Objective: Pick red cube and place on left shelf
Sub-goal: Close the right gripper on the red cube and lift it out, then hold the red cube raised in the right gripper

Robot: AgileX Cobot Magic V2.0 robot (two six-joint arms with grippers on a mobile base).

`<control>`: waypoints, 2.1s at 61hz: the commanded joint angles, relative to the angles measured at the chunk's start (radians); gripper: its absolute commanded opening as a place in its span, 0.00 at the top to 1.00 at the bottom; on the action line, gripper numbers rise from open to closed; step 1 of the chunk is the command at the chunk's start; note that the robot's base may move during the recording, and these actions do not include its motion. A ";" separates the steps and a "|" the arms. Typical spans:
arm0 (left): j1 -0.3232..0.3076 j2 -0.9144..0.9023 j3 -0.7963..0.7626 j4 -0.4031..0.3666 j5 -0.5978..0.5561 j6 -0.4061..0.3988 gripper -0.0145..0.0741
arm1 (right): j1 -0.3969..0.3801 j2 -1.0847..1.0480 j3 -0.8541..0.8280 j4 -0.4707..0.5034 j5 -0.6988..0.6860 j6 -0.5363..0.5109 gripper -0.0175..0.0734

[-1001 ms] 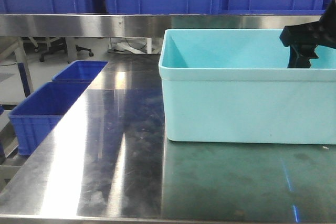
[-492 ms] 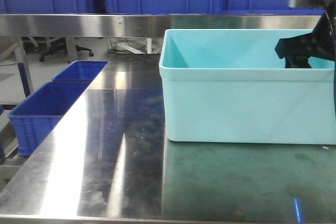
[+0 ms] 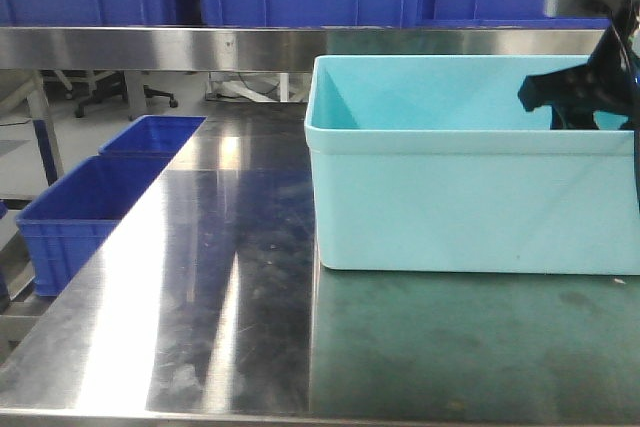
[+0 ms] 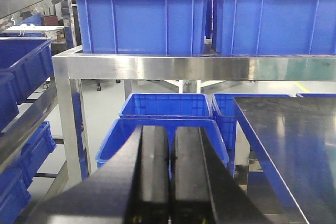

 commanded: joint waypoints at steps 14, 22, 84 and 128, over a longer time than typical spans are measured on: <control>-0.002 -0.017 0.025 0.000 -0.089 0.000 0.72 | -0.002 -0.229 -0.109 -0.012 -0.086 -0.007 0.75; -0.002 -0.017 0.025 0.000 -0.089 0.000 0.72 | -0.002 -0.339 -0.109 -0.012 -0.122 -0.007 0.75; -0.002 -0.017 0.025 0.000 -0.089 0.000 0.72 | -0.002 -1.246 0.470 -0.017 -0.226 -0.007 0.75; -0.002 -0.017 0.025 0.000 -0.089 0.000 0.72 | -0.002 -1.278 0.500 -0.017 -0.246 -0.007 0.75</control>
